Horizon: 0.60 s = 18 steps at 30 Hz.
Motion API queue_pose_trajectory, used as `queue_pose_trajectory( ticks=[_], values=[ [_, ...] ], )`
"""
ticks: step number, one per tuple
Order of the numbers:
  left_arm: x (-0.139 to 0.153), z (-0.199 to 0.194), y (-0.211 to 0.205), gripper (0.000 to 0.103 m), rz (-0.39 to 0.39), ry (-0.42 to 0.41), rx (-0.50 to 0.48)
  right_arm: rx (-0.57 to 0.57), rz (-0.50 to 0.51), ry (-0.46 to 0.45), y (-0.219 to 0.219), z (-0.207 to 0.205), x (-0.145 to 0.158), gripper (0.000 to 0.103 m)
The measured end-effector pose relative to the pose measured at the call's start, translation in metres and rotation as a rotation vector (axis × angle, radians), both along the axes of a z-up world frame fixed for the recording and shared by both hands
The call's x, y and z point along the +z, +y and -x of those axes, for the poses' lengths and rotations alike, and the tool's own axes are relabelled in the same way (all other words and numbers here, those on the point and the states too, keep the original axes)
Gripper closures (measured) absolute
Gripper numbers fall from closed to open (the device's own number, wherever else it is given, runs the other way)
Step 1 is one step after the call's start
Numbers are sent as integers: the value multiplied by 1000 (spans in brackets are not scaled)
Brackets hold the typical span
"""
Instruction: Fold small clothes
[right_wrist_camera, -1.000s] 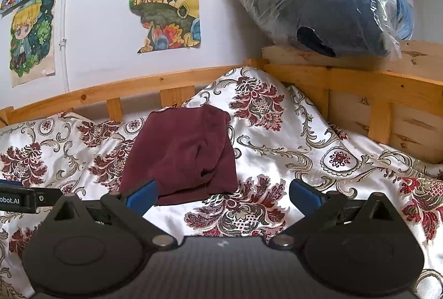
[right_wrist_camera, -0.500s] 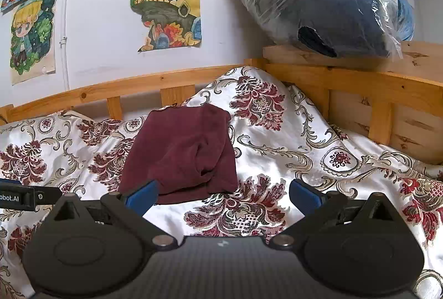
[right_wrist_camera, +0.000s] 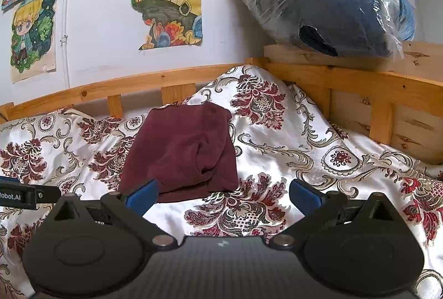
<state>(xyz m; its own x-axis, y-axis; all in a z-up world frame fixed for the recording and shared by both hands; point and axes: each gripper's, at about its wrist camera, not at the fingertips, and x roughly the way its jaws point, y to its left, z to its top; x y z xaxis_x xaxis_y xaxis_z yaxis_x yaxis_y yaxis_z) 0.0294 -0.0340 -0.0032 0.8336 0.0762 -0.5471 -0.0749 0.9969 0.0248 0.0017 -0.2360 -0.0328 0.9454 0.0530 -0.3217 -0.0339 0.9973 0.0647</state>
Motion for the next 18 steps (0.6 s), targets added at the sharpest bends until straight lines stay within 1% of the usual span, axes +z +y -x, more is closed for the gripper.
queue_pose_trajectory(
  ticks=[4, 7, 12, 18],
  values=[
    [-1, 2, -3, 1, -21, -17, 8, -5, 3, 5, 0, 0, -2, 0],
    [-2, 1, -4, 1, -23, -9, -2, -7, 8, 7, -1, -1, -4, 0],
    [-2, 3, -5, 1, -47, -21, -14, -5, 17, 11, 0, -2, -4, 0],
    [-3, 2, -1, 1, -32, -13, -8, -2, 25, 13, 1, -2, -4, 0]
  ],
)
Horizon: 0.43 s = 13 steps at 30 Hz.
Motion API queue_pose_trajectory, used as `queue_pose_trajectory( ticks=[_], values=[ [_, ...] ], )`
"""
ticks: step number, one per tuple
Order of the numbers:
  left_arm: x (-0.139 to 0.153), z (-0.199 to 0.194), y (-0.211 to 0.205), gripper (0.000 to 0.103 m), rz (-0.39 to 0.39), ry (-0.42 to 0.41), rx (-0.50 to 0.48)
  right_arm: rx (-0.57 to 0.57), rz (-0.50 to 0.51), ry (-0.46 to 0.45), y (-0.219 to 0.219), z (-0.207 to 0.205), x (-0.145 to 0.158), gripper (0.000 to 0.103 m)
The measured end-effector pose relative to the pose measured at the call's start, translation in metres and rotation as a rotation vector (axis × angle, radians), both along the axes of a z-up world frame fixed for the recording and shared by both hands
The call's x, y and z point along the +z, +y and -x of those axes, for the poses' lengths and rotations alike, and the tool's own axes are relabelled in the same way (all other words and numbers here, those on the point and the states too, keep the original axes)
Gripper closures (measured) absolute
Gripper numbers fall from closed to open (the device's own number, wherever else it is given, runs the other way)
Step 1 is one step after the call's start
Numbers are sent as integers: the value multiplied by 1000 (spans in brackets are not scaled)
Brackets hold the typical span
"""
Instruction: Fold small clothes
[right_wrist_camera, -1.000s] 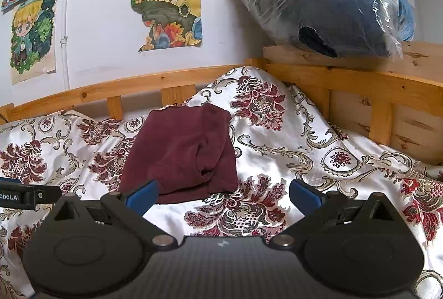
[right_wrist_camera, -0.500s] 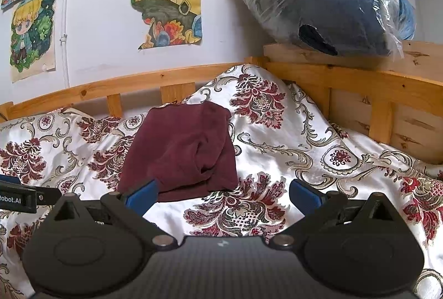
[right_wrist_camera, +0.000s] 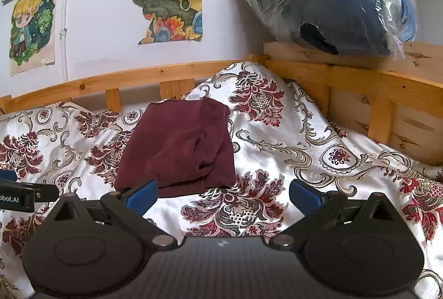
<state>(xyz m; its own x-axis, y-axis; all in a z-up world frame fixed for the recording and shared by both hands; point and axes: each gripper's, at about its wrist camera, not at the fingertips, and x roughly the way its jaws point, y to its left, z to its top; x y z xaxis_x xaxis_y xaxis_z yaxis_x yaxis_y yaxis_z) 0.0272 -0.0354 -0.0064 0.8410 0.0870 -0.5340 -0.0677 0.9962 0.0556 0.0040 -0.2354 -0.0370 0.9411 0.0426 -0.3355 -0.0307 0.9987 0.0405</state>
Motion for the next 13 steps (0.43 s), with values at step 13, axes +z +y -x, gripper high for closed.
queue_pose_trajectory(
  ticks=[13],
  values=[
    [-2, 1, 0, 1, -9, 1, 16, 3, 4, 2, 0, -1, -1, 0]
  ],
)
